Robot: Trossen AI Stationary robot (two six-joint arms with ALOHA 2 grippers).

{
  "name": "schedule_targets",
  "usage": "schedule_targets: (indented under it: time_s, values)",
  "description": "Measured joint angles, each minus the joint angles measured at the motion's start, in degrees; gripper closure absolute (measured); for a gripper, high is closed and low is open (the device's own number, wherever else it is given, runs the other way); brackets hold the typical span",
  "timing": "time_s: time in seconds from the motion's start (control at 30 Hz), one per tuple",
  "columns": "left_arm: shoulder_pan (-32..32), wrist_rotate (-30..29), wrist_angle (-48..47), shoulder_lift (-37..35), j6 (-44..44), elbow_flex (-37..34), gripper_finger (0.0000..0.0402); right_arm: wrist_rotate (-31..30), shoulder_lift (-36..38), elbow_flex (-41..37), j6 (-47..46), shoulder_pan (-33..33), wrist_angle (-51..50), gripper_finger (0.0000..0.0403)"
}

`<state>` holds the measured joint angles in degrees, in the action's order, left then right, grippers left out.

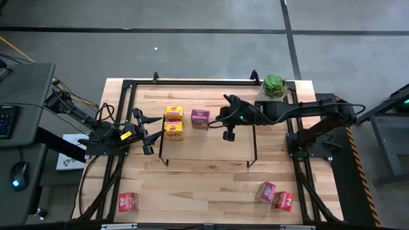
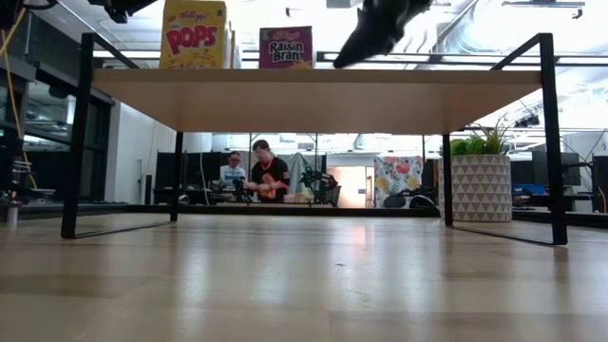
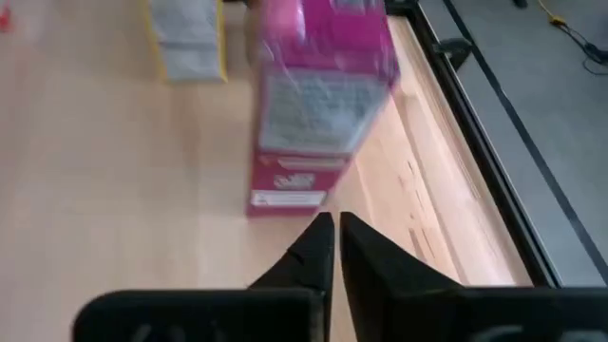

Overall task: Stack cereal on shelf
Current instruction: Put the top purple cereal box on the shelf

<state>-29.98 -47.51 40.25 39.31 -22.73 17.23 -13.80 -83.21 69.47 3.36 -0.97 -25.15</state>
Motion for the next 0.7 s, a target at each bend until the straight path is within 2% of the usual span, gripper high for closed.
schedule_targets:
  time_s: [0.13,0.5,0.7]
  values:
    - [0.01,-0.02,0.05,0.0,-0.04,-0.02,0.0181,-0.45,-0.54,-2.4,-3.11,-1.53,2.55,0.039]
    - [0.01,-0.04,0.06,0.0,-0.49,-0.01,0.0181,5.36,-1.23,-3.78,-8.45,-1.24,7.25,0.0401]
    - [0.01,-0.02,0.09,0.02,-0.47,-0.02,0.0181,4.54,-2.48,-3.78,-8.44,-0.87,12.82,0.0402]
